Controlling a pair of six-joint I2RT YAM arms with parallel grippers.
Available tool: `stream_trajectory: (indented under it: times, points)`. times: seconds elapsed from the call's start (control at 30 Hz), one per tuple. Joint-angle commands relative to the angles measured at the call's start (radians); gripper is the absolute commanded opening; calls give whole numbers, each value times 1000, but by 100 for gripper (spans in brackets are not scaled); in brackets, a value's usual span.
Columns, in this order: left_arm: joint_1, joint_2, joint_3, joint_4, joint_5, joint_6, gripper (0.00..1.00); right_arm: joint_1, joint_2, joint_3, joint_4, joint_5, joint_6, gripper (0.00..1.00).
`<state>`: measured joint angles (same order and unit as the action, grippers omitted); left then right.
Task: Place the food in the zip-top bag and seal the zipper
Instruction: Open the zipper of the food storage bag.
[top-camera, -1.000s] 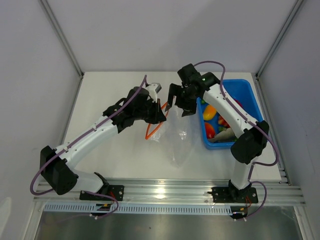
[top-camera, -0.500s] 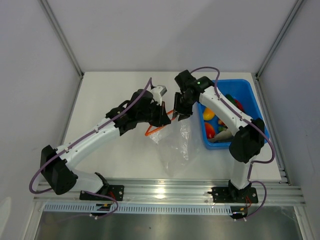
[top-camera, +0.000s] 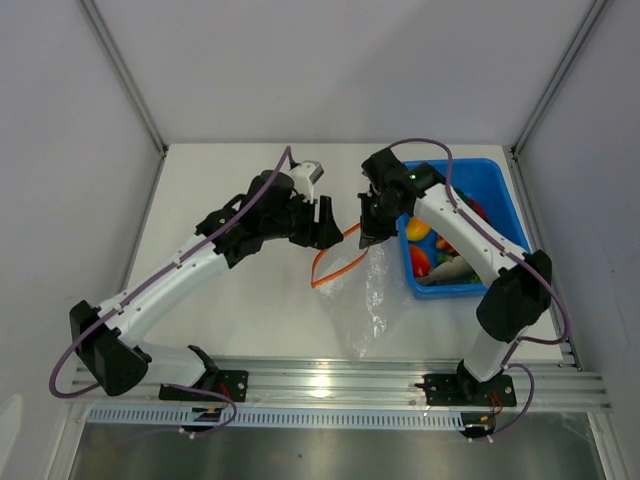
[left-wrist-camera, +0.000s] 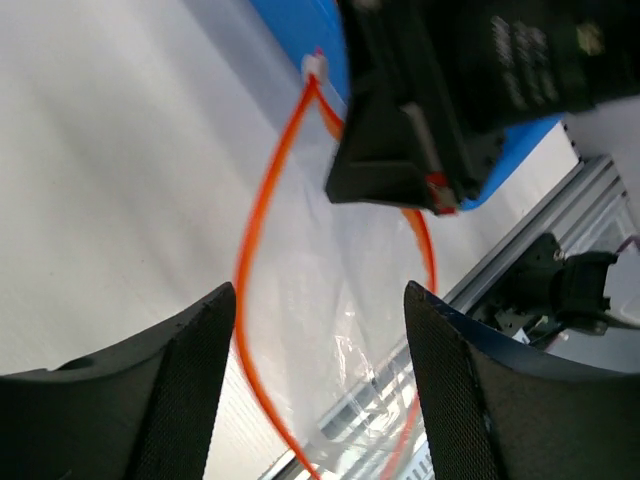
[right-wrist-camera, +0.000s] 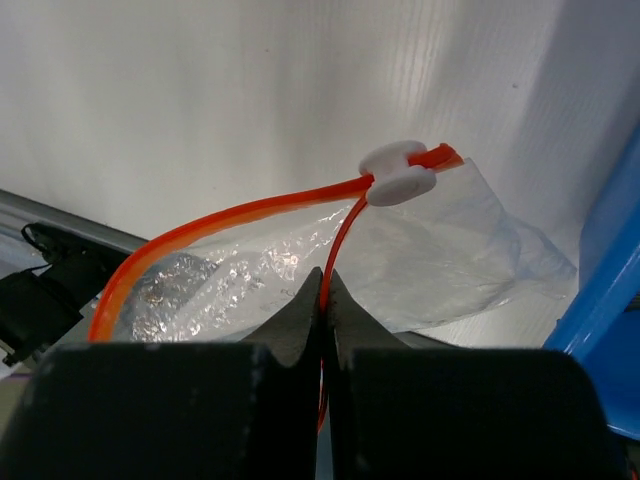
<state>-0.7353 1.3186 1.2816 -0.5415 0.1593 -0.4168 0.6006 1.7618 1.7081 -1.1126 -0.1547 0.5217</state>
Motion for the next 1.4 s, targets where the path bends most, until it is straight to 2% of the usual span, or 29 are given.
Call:
stream_trajectory:
  times: [0.0,0.03,0.13,0.3,0.5,0.7,0.8,0.87,1.1,1.37]
  points:
    - [56,-27,62,-31,48,24,66,-12,-154,-50,80,-39,-107,0]
    - [72,-25,59,-25,68,29,56,-12,-179,-70,101,-43,-118,0]
    - [76,-19,36,1,137,55,51,-24,-254,-136,166,-95,-134,0]
    - [67,47,48,-1,276,50,56,-28,-289,-171,207,-174,-127,0]
    - [19,54,42,20,304,27,61,-18,-278,-166,218,-183,-114,0]
    - [17,8,15,18,255,-51,67,-2,-274,-169,218,-155,-101,0]
    - [17,-9,22,-58,146,-128,72,7,-269,-171,223,-155,-94,0]
    - [23,-7,62,-188,27,-212,75,13,-263,-169,224,-161,-89,0]
    - [34,-36,68,-150,100,-231,76,36,-251,-162,226,-140,-69,0]
    - [34,-67,101,-170,88,-246,77,47,-252,-169,224,-135,-61,0]
